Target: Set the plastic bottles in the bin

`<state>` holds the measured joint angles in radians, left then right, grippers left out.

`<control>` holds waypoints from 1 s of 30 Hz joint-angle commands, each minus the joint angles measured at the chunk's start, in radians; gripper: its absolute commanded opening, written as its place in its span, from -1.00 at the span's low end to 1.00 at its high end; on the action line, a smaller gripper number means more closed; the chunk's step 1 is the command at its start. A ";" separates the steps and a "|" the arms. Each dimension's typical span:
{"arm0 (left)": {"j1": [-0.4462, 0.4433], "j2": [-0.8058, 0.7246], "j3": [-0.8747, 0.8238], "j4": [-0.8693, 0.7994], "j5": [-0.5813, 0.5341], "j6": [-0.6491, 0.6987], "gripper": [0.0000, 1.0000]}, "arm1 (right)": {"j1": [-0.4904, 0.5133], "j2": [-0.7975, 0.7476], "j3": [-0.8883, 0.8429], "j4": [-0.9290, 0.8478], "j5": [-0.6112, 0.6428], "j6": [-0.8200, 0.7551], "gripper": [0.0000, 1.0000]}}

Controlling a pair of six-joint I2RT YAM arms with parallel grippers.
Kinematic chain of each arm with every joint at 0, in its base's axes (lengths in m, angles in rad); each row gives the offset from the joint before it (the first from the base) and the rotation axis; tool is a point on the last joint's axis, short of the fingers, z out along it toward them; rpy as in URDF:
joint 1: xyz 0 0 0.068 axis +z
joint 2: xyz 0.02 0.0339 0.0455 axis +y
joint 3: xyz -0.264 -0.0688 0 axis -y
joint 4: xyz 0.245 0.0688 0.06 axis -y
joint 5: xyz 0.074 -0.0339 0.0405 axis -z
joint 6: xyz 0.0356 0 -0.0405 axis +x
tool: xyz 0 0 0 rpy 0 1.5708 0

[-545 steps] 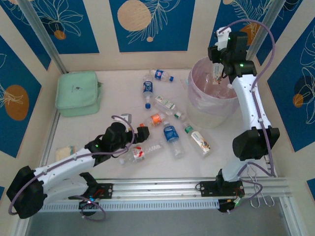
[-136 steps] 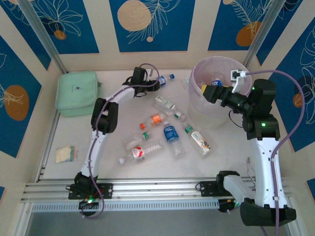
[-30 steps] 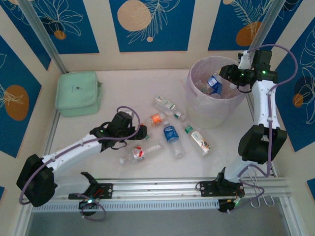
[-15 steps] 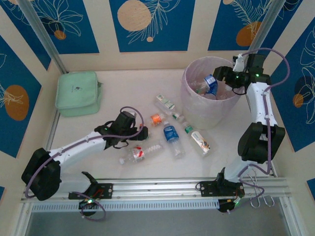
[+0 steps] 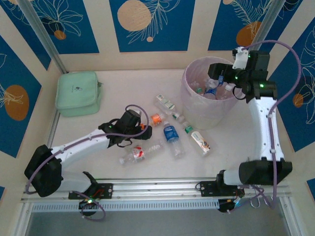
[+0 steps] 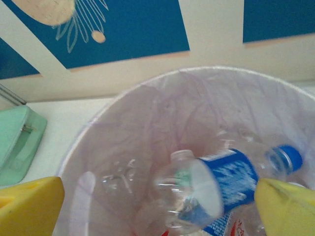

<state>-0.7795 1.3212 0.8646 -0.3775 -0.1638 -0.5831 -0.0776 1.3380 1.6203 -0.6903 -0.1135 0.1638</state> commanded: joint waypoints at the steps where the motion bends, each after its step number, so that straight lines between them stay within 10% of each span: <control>1: -0.038 0.003 0.049 -0.114 -0.071 0.021 1.00 | 0.015 -0.071 -0.048 0.026 -0.001 0.014 0.98; 12: -0.308 -0.045 0.037 -0.381 -0.112 -0.040 0.90 | 0.071 -0.185 -0.241 0.106 -0.172 0.098 0.99; 30: -0.336 0.127 -0.003 -0.312 -0.236 -0.051 0.67 | 0.132 -0.349 -0.363 0.135 -0.139 0.081 0.99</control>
<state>-1.1061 1.4460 0.8814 -0.6773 -0.3759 -0.6193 0.0521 1.0153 1.2934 -0.5945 -0.2581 0.2436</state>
